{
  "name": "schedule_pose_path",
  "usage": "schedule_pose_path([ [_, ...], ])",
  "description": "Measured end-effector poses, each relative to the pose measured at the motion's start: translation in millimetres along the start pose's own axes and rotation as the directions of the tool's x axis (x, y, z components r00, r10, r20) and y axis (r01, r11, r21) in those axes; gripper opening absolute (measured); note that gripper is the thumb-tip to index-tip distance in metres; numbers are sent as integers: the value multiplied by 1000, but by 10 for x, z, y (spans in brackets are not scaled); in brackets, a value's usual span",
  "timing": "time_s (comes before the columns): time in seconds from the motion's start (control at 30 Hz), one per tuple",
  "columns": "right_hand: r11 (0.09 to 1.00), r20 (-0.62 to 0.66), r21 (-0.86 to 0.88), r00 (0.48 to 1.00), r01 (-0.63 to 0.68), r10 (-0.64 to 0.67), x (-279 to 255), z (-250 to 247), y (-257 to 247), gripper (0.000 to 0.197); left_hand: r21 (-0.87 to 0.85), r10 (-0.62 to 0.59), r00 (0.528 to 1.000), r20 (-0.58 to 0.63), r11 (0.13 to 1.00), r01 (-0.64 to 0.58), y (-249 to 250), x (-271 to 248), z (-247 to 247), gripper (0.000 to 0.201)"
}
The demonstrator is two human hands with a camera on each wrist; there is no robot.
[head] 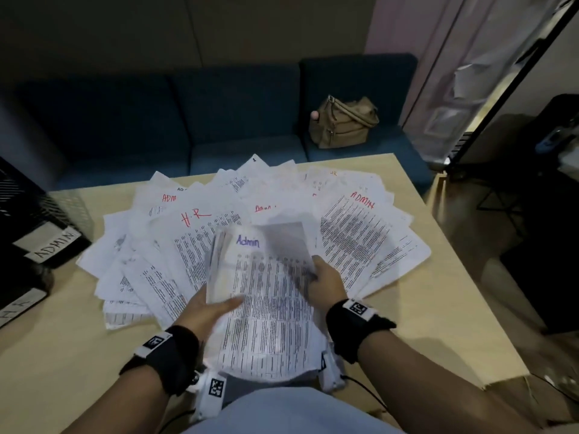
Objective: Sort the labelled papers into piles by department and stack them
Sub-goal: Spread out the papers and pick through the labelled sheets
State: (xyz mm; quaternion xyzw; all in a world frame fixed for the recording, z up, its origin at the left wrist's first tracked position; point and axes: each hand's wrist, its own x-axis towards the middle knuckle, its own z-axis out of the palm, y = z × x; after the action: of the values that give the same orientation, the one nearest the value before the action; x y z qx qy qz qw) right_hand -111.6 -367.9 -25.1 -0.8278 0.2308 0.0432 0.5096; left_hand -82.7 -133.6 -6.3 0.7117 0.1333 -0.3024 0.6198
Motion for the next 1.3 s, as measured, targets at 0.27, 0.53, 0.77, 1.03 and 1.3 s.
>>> schedule_pose_path([
  [0.27, 850, -555, 19, 702, -526, 447, 372, -796, 188, 90, 114, 40, 977, -210, 993, -16, -136, 78, -32, 50],
  [0.53, 852, -401, 83, 765, -517, 504, 550, -1024, 463, 37, 120, -41, 978, -204, 991, 66, -221, 136, -62, 74],
  [0.77, 818, -654, 433, 492, -380, 574, 259, -1204, 655, 25, 109, -99, 975, -201, 986, 123, -251, 209, -104, 65],
  [1.03, 933, -720, 173, 607, -315, 338, 272, -1326, 743, 26, 139, -69, 977, -202, 985, 98, -238, 192, -79, 51],
  [1.3, 933, -440, -359, 877, 24, -192, 134, -671, 477, 20, 130, -37, 976, -213, 989, 66, -235, 194, -50, 44],
])
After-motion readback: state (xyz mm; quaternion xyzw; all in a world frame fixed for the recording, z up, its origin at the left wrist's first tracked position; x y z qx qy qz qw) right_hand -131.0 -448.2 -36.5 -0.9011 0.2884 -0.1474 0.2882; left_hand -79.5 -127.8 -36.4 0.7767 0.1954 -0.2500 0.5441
